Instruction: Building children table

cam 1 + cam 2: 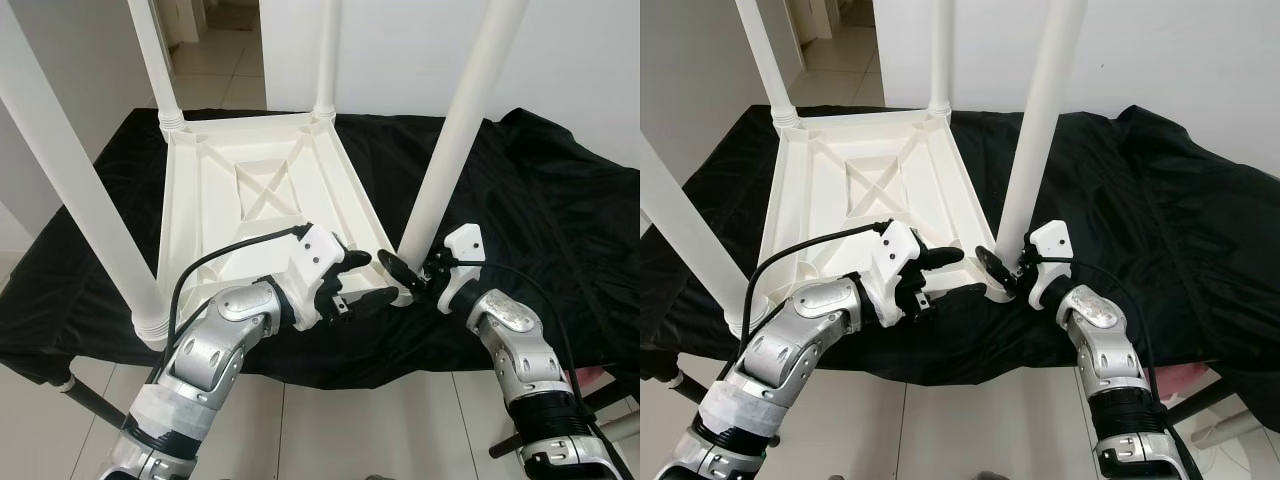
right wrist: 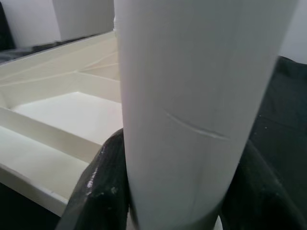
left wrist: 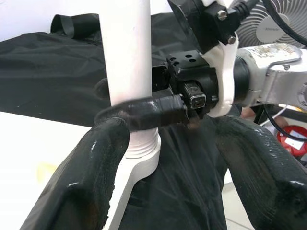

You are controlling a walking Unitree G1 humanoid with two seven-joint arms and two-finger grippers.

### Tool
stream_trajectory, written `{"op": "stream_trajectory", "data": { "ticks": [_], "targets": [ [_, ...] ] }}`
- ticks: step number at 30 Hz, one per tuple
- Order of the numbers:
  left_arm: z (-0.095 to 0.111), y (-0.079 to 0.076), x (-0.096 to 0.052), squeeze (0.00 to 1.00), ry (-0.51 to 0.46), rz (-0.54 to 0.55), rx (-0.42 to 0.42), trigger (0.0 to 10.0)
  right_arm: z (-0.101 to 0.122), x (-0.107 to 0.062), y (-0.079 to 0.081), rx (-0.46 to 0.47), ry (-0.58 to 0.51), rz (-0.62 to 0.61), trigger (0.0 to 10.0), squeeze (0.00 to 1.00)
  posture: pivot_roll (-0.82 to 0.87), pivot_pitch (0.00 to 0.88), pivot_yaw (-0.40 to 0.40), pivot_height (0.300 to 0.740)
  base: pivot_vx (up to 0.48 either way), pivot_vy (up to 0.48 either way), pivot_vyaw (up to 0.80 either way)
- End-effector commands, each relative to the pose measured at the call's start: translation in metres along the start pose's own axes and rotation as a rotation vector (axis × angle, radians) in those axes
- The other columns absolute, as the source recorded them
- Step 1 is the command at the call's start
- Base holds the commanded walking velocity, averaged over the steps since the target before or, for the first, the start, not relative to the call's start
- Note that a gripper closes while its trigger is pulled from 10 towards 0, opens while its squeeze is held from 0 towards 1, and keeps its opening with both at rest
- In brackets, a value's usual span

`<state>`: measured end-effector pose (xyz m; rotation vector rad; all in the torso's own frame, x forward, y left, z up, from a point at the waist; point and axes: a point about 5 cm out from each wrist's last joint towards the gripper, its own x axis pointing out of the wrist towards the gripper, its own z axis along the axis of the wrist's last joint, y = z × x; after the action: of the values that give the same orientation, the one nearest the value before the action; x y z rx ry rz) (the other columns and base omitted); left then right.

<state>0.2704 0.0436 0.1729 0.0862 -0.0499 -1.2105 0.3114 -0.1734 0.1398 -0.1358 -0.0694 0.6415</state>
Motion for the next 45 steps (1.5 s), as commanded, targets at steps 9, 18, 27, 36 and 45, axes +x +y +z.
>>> {"op": "stream_trajectory", "data": {
  "ticks": [9,18,27,36,45],
  "targets": [
    [-0.003,0.001,-0.001,0.0,0.02,-0.017,0.016,10.0,-0.017,-0.005,0.005,0.038,0.066,-0.045,10.0,0.0,-0.11,0.0,0.039,0.74,0.0,0.0,0.0],
    [-0.009,-0.001,-0.008,0.0,0.039,0.027,0.013,10.0,-0.02,-0.004,0.016,0.119,0.034,-0.309,10.0,0.0,-0.07,0.0,-0.006,0.74,0.0,0.0,0.0],
    [-0.013,-0.004,-0.008,0.0,0.032,0.073,0.018,10.0,-0.022,-0.006,0.03,0.21,0.063,-0.645,10.0,0.0,-0.05,0.0,-0.059,0.74,0.0,0.0,0.0],
    [-0.015,-0.002,-0.011,0.0,0.018,0.121,0.003,10.0,-0.013,0.003,0.036,0.216,0.04,-0.751,10.0,0.0,-0.04,0.0,-0.09,0.74,0.0,0.0,0.0],
    [-0.015,-0.002,-0.016,0.0,0.019,0.141,0.005,10.0,-0.006,-0.001,0.032,0.242,-0.005,-0.743,10.0,1.0,-0.03,0.0,-0.089,0.74,0.0,0.0,0.0]
  ]
}}
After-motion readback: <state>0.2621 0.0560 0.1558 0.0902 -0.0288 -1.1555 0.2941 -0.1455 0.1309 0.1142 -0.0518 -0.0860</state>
